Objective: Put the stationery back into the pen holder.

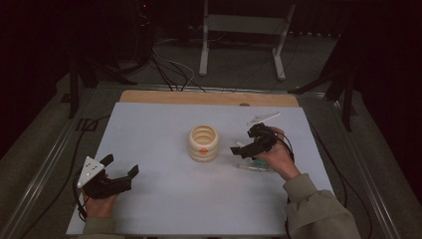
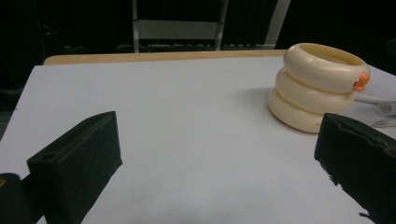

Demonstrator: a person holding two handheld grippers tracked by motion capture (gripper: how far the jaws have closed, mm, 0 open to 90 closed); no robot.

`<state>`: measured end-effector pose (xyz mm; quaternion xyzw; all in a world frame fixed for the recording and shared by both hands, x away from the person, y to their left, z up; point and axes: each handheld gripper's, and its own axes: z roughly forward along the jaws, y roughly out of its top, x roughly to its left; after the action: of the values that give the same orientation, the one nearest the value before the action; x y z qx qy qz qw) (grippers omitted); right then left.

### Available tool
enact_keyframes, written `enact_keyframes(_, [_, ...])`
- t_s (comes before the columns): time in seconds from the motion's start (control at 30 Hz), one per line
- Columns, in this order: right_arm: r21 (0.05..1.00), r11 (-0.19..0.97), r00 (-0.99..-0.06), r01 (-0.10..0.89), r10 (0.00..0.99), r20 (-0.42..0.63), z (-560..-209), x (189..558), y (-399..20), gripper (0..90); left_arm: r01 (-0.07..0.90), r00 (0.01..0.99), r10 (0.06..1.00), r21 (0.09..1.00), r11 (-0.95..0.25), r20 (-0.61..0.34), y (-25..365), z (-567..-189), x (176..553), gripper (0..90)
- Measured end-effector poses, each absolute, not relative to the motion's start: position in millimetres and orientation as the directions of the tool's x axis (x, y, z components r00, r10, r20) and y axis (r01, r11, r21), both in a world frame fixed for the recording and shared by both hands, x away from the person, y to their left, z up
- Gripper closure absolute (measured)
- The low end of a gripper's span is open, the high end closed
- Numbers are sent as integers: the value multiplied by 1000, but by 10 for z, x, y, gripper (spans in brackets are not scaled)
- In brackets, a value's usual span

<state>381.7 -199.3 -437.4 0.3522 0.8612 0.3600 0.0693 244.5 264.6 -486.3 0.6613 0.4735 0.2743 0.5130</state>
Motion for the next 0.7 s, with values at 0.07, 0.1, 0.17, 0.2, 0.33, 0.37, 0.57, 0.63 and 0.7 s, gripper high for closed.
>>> enact_keyframes(0.07, [665,503,-751,553,646,136,-4397,3802,-1998,46,347,401,908,938,-27,-123,2646,-4865,2446,10])
enact_keyframes(0.1, [660,506,-752,556,645,139,-4411,3796,-2001,52,346,402,907,938,-26,-123,2646,-4865,2446,10])
enact_keyframes(0.17, [640,519,-747,567,651,134,-4454,3794,-2003,63,345,402,907,938,-26,-122,2646,-4864,2445,10])
enact_keyframes(0.2, [631,522,-745,574,652,138,-4477,3791,-2005,72,346,402,907,938,-28,-122,2645,-4864,2445,10])
enact_keyframes(0.33, [600,551,-750,580,648,129,-4576,3778,-2012,152,346,402,907,938,-26,-123,2645,-4865,2447,10])
enact_keyframes(0.37, [593,560,-754,579,644,128,-4599,3775,-2014,155,347,401,908,937,-27,-122,2644,-4866,2448,10])
enact_keyframes(0.57, [537,652,-798,534,598,67,-4732,3726,-1972,314,347,403,907,937,-28,-122,2643,-4866,2448,10])
enact_keyframes(0.63, [525,675,-815,519,577,64,-4764,3716,-1952,377,347,404,907,938,-28,-122,2640,-4866,2449,10])
enact_keyframes(0.7, [516,688,-822,511,566,59,-4789,3709,-1932,418,347,404,907,937,-28,-122,2639,-4867,2449,10])
